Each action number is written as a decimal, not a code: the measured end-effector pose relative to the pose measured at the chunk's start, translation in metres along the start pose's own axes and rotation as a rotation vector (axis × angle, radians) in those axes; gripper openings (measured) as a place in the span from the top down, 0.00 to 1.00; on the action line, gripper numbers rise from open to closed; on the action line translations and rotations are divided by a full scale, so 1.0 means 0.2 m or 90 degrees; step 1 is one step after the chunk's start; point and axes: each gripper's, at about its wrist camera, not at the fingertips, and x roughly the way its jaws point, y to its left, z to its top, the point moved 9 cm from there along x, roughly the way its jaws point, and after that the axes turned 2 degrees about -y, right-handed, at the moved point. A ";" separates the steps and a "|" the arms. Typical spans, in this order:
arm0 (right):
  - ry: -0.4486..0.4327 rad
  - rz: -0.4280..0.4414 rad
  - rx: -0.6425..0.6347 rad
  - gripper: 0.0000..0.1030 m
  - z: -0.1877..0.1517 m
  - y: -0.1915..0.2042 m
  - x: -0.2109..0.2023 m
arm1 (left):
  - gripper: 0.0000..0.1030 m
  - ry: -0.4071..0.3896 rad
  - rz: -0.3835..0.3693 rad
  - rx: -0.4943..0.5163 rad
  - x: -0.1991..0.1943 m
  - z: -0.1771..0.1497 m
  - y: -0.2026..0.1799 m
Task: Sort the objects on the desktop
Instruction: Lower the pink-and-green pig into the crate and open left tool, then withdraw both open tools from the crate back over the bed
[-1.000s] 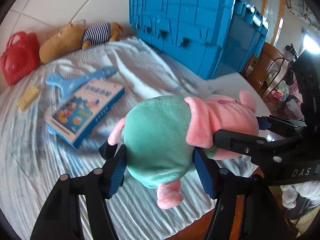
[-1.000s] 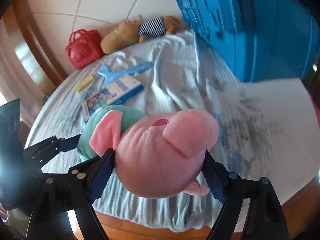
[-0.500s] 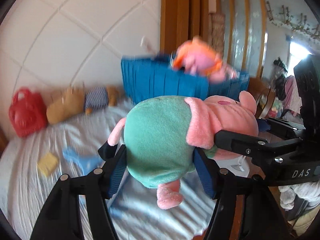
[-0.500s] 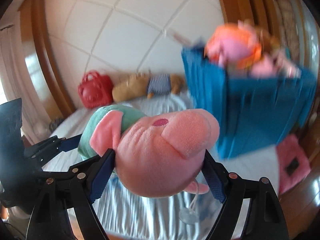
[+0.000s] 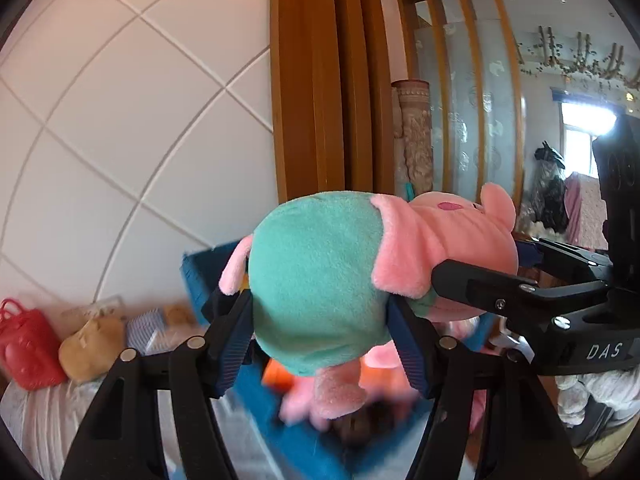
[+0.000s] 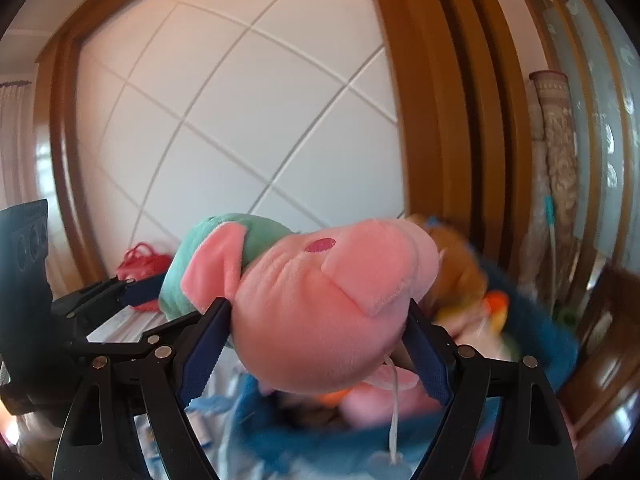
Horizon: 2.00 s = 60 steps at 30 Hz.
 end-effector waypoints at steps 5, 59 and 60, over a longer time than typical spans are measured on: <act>0.030 0.010 0.002 0.23 0.12 -0.24 0.32 | 0.38 0.047 0.033 0.003 0.42 0.15 -0.04; 0.088 0.086 -0.029 0.00 -0.24 0.38 0.43 | 0.08 0.117 0.277 -0.177 -0.26 -0.55 0.63; 0.088 0.087 -0.031 0.00 -0.24 0.38 0.42 | 0.08 0.116 0.280 -0.177 -0.27 -0.55 0.63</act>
